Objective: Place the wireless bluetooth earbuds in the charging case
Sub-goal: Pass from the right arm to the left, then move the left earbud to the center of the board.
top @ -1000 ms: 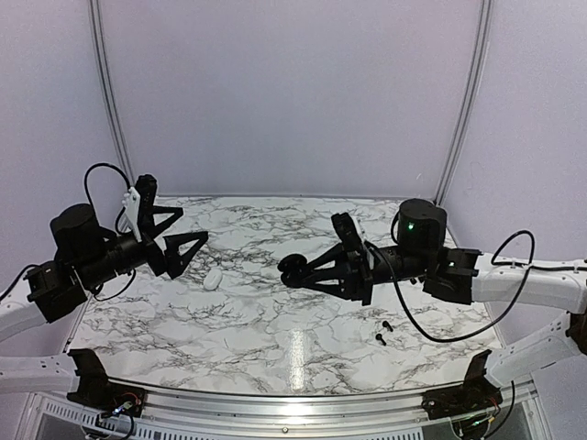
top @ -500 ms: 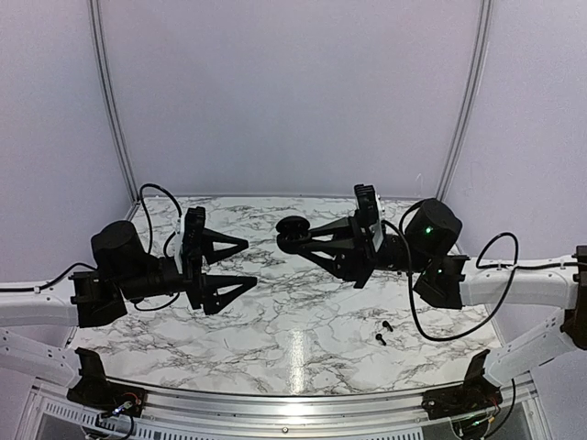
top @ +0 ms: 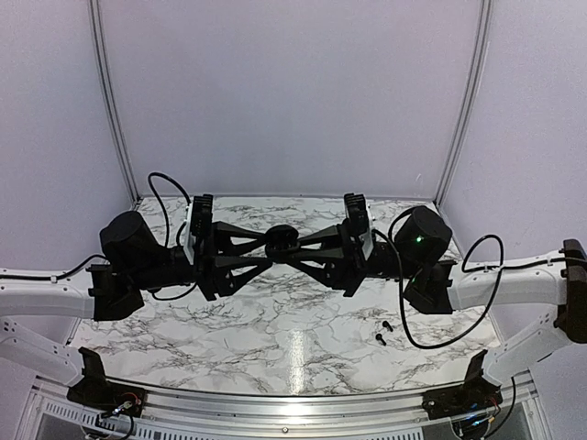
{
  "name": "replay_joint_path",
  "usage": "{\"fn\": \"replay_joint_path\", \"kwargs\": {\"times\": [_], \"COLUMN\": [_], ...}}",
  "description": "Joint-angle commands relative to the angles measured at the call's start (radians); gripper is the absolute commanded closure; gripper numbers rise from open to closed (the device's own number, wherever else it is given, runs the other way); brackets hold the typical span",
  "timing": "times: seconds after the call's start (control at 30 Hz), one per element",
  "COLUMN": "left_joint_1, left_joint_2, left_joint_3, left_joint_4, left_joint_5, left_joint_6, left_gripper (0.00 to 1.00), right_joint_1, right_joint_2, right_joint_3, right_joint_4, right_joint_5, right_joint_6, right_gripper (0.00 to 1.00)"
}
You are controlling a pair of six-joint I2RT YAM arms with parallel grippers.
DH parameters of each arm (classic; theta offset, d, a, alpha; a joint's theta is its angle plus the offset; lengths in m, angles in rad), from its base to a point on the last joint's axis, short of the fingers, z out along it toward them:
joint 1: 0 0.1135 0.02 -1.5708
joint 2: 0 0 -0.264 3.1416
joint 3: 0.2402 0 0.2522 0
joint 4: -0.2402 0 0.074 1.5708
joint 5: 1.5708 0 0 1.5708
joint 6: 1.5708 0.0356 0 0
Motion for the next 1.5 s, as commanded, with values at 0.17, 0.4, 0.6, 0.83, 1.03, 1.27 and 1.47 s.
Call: {"fn": "replay_joint_path", "kwargs": {"times": [0.17,0.4,0.6,0.83,1.03,1.27,1.47], "left_joint_1": [-0.01,-0.014,-0.014,-0.013,-0.008,0.008,0.027], "left_joint_2": [0.05,0.064,0.057,0.014,-0.051,-0.085,-0.074], "left_joint_3": [0.063,0.074,0.064,0.011,-0.048,-0.098,-0.128], "left_joint_4": [0.062,0.068,0.07,0.069,-0.004,-0.093,-0.101], "left_joint_5": [0.078,0.086,0.074,0.015,-0.059,-0.132,-0.126], "left_joint_6": [-0.003,-0.003,-0.003,-0.003,0.048,0.051,-0.003], "left_gripper": [0.62,0.72,0.83,1.0,1.0,1.0,1.0], "right_joint_1": [0.019,0.028,0.029,-0.006,-0.073,-0.116,-0.125], "right_joint_2": [0.03,0.054,0.054,0.017,-0.08,-0.238,-0.301], "right_joint_3": [0.039,0.049,0.044,0.038,0.015,0.068,0.123], "right_joint_4": [0.102,0.132,0.133,0.084,-0.091,-0.711,-1.243], "right_joint_5": [0.028,0.035,0.036,0.033,0.02,0.212,0.411], "right_joint_6": [0.016,0.026,0.022,0.055,0.046,-0.047,0.02], "right_gripper": [0.89,0.89,0.86,0.66,0.49,0.48,0.49]}}
